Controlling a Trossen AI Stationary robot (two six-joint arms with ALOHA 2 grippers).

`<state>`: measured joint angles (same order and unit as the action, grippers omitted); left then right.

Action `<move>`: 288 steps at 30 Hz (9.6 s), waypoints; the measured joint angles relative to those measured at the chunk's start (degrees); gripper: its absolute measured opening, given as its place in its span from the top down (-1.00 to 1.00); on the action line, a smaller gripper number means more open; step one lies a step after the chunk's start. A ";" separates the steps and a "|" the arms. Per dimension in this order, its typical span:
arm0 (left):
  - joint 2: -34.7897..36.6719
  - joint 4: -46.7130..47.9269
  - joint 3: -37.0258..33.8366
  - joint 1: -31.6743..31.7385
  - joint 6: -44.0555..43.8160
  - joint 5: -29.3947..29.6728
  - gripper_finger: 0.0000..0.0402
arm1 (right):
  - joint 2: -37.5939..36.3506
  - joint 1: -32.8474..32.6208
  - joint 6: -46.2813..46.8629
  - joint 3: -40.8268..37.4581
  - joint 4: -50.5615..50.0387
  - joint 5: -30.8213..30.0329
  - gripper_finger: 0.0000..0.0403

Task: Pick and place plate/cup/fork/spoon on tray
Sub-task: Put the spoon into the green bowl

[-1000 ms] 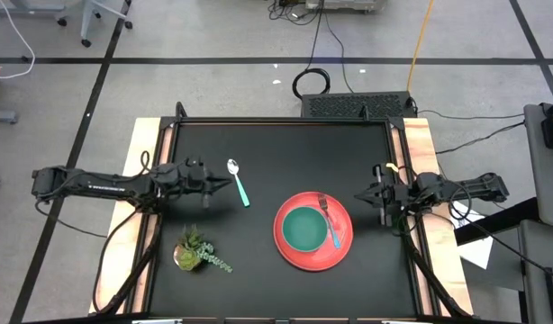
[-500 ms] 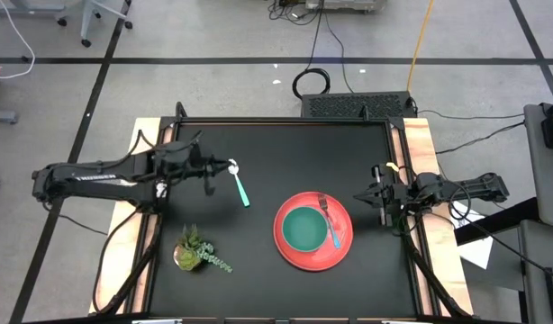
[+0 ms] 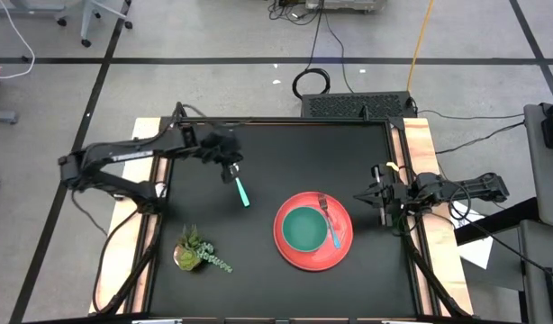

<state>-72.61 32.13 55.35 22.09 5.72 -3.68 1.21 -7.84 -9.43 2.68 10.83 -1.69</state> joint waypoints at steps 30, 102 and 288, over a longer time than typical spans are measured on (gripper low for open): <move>-15.34 21.25 14.86 1.30 58.67 -4.04 0.85 | 0.04 0.00 1.29 -0.01 -3.01 -0.02 1.00; -27.14 24.45 14.78 -8.84 47.84 0.67 0.09 | 0.17 0.00 5.77 -0.01 -2.98 -3.02 1.00; -27.54 -46.98 12.75 -24.88 -1.34 -20.27 0.80 | 0.37 -0.02 7.30 -0.02 -2.14 -3.02 1.00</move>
<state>-100.15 -14.86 68.10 -2.79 4.38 -23.94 1.58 -7.86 -2.13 2.66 8.69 -4.71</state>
